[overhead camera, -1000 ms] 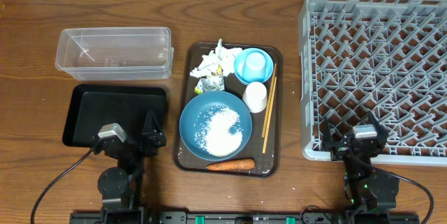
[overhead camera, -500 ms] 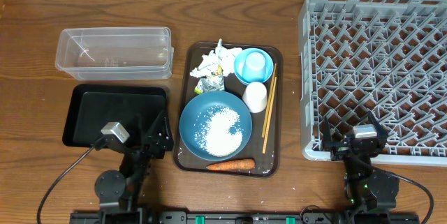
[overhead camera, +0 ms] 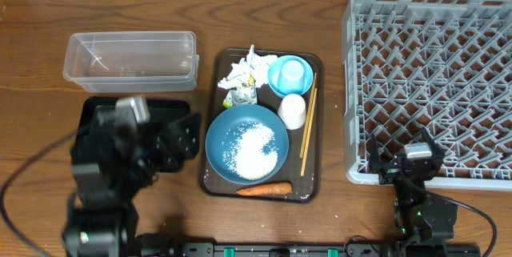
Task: Sort waste into correct bins and load items into the dishwasher rack
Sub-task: 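Move the left gripper to the blue plate's right rim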
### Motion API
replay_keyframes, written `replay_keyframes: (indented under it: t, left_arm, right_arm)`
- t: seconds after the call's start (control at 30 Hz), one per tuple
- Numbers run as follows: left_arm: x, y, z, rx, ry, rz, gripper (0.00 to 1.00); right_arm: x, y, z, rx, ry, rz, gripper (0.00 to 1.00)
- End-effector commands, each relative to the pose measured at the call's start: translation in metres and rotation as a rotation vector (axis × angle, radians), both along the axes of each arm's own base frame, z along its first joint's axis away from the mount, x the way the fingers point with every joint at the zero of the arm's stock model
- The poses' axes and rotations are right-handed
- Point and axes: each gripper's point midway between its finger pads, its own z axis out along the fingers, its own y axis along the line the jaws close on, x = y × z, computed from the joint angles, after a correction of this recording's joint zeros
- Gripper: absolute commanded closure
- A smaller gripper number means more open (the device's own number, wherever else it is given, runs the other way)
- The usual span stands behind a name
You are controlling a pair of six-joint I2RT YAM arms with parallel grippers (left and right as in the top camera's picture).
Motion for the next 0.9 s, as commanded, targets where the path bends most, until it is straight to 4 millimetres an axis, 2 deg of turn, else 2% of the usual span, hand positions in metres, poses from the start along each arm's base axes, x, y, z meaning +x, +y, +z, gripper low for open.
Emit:
replay_keyframes:
  t: [0.0, 0.2, 0.53, 0.87]
  left_arm:
    - [-0.008, -0.045, 0.023, -0.112, -0.002, -0.314, 0.01]
    - [-0.010, -0.057, 0.002, -0.113, 0.098, -0.366, 0.01]
    - [-0.010, -0.056, -0.043, 0.123, 0.290, -0.149, 0.01]
    - [-0.028, -0.102, -0.086, 0.284, 0.412, -0.267, 0.01]
  right_arm:
    - [0.000, 0.002, -0.001, -0.011, 0.000, 0.005, 0.01]
    - [0.000, 0.002, -0.001, -0.011, 0.001, 0.004, 0.01]
    - [0.000, 0.002, -0.001, -0.011, 0.001, 0.005, 0.01]
    - [0.000, 0.002, -0.001, -0.012, 0.001, 0.004, 0.01]
